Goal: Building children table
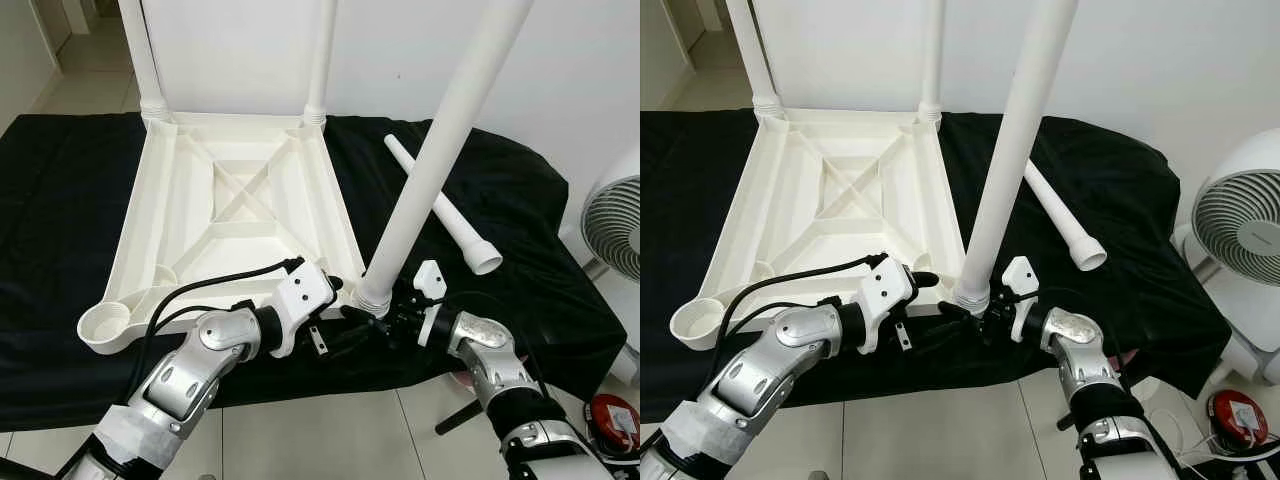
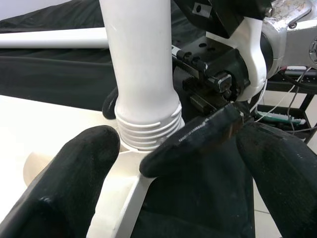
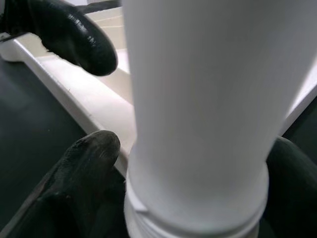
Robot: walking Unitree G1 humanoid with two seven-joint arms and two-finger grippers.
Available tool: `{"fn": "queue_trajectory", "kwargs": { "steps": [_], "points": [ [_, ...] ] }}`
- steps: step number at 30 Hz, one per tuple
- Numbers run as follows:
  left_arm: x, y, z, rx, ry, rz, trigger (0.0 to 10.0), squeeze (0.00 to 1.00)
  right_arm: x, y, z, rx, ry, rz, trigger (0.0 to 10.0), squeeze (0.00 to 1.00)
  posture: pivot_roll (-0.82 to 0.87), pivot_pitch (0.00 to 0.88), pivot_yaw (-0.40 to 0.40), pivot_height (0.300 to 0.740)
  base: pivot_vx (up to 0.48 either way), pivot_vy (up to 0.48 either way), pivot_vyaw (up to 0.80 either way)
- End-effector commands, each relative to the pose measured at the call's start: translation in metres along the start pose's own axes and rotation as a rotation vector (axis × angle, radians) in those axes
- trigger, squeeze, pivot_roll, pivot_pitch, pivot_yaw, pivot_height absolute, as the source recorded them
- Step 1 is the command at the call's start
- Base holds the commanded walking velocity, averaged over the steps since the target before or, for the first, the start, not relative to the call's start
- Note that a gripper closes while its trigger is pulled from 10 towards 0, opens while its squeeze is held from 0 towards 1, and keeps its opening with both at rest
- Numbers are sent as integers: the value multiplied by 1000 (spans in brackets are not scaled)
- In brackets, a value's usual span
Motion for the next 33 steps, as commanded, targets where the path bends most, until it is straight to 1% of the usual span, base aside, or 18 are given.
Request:
{"fn": "queue_trajectory", "kwargs": {
  "steps": [1,3,5,8,11,17,19,22,25,27,28,29,33],
  "points": [
    [-12,1,-7,9,20,-102,10000,0,-6,3,4,-36,-26,-57,10000,0,-80,22,-52,740,0,0,0],
    [-13,6,-11,20,30,-98,10000,0,-9,3,12,-68,-26,-80,10000,0,-88,19,-45,740,0,0,0],
    [-13,8,-11,22,34,-99,10000,0,-10,4,15,-75,-29,-82,10000,0,-90,17,-44,740,0,0,0],
    [-14,14,-8,15,44,-100,10000,0,-18,6,22,-91,-28,-118,10000,0,-98,0,-39,740,0,0,0],
    [-13,17,-6,11,45,-100,10000,0,-23,8,24,-92,-21,-134,10000,0,-95,0,-42,740,0,0,0],
    [-11,16,0,-8,33,-102,10000,0,-31,7,25,-80,-10,-158,10000,0,-91,0,-44,740,0,0,0],
    [-8,16,-2,-5,25,-94,10000,0,-36,8,27,-78,-18,-180,10000,0,-88,0,-43,740,0,0,0],
    [-3,15,-1,-7,15,-77,10000,0,-40,10,29,-73,-15,-193,10000,0,-90,0,-40,740,0,0,0],
    [-2,14,0,-13,14,-71,10000,0,-39,9,29,-72,-16,-185,10000,0,-90,0,-39,740,0,0,0],
    [-2,9,1,-23,-2,-56,10000,0,-29,4,32,-71,-8,-116,10000,0,-93,0,-39,740,0,0,0],
    [-2,9,1,-23,-2,-56,10000,0,-29,4,32,-71,-8,-116,10000,0,-93,0,-39,740,0,0,0],
    [-3,7,0,-22,-7,-52,10000,0,-26,2,32,-68,-4,-91,10000,0,-93,0,-39,740,0,0,0],
    [-4,6,-1,-16,-20,-53,10000,0,-24,1,32,-66,-1,-79,10000,0,-95,0,-41,740,0,0,0]
  ]
}}
Point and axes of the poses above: a point about 5 cm out from each wrist's last joint towards the gripper, its own y axis pointing back from the gripper into the wrist, its own z axis along the axis of the wrist's last joint, x = y × z, the point moved 3 cm from there along -y, pointing out of the wrist towards the gripper, and after that the axes turned 5 degrees about -y, right-handed, at the moved point
